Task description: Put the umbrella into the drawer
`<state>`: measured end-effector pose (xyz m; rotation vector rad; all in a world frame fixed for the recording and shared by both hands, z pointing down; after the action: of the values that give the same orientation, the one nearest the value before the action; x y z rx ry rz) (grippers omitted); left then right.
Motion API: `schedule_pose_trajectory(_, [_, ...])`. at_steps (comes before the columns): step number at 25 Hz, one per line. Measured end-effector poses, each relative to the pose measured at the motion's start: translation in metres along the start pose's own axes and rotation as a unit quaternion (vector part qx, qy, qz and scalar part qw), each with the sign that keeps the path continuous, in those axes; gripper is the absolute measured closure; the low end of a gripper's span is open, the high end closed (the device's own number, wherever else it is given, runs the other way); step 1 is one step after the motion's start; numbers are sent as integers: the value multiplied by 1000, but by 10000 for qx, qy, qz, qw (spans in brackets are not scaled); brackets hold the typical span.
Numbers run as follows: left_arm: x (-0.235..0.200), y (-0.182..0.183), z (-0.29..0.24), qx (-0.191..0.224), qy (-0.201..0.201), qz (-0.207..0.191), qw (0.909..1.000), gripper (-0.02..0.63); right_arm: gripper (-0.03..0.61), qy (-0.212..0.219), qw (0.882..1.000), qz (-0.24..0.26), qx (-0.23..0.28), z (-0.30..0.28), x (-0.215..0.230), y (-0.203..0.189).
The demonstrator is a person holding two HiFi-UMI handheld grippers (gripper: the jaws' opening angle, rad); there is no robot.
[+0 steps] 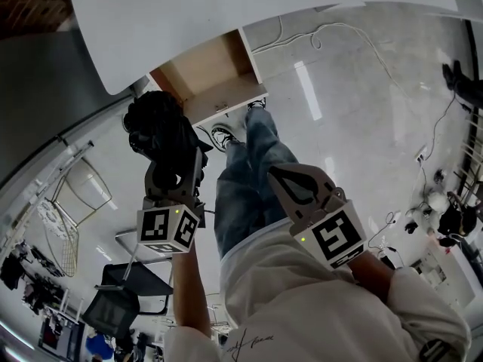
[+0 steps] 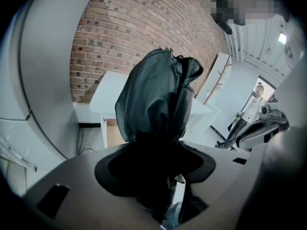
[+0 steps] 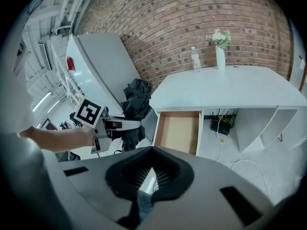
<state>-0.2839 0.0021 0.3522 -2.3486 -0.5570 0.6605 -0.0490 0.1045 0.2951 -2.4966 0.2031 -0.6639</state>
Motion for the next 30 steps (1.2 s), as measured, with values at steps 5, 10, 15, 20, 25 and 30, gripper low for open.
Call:
schedule_pose_trajectory(5, [-2, 5, -11, -46, 14, -99, 9999, 364, 569, 13, 9999, -136, 33, 1, 4, 3])
schedule_pose_trajectory(10, [-7, 3, -21, -150, -7, -238, 9996, 364, 569, 104, 9994, -276, 207, 0, 2, 5])
schedule_pose_trajectory(15, [-8, -3, -56, -298, -26, -320, 9990, 364, 569, 33, 9996, -265, 125, -13, 25, 5])
schedule_pose_trajectory(20, [-10, -10, -89, -464, -40, -330, 9984, 364, 569, 21, 9997, -262, 22, -22, 50, 5])
schedule_pose_trajectory(25, [-12, -12, -103, -603, 22, -466, 9971, 364, 569, 52, 9988, -493, 21, -22, 58, 14])
schedule_pose_trajectory(30, [-17, -17, -108, -691, -19, -486, 9964, 364, 569, 178, 9990, -389, -127, -26, 50, 18])
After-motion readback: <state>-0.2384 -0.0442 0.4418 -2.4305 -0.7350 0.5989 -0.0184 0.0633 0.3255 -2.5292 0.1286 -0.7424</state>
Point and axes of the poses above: the fingertips, and each gripper's own axes: z backward along the fingers, x to its right, y out of its top, the point moved 10 cm from there along z, backward along the fingers, and after that the axes turned 3 degrees about -z, right-handed, at the moved point
